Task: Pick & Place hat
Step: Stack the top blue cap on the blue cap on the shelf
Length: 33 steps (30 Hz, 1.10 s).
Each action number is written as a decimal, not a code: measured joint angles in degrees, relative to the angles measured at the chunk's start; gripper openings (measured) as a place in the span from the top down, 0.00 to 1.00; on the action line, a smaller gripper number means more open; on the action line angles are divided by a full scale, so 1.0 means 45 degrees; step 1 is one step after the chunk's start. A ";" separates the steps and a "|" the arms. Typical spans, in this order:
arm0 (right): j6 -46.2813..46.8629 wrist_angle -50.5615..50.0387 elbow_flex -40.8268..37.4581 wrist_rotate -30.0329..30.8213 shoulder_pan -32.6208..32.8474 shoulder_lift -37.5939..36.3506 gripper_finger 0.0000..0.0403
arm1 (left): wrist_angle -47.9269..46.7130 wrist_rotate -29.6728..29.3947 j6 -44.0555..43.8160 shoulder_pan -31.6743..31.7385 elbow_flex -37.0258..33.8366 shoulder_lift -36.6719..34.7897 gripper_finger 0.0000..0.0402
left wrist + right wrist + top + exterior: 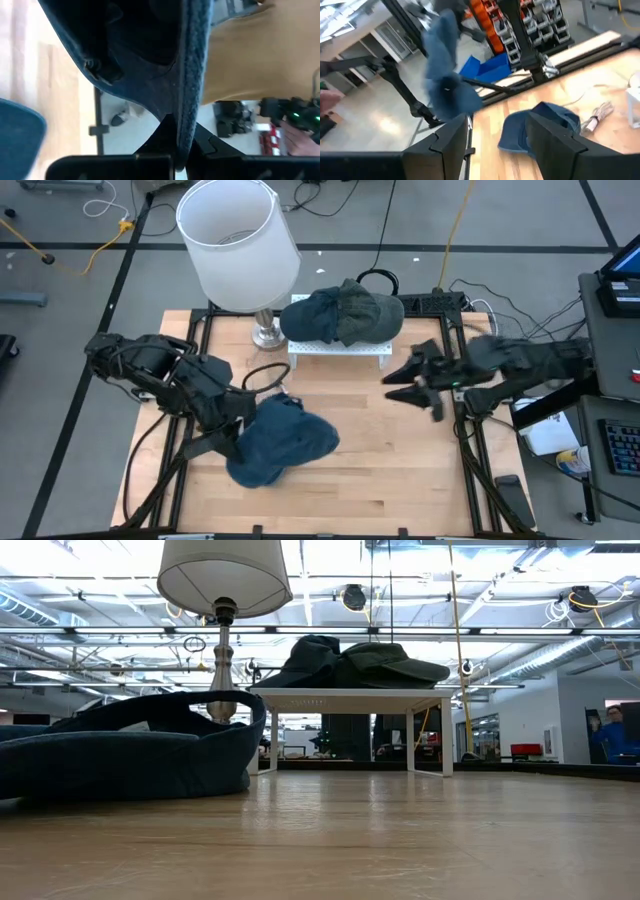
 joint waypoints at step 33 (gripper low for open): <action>0.0879 0.7000 0.0005 -0.2231 0.0558 0.4605 0.51 | -0.1155 0.1252 0.1018 0.1404 0.0000 0.0000 0.98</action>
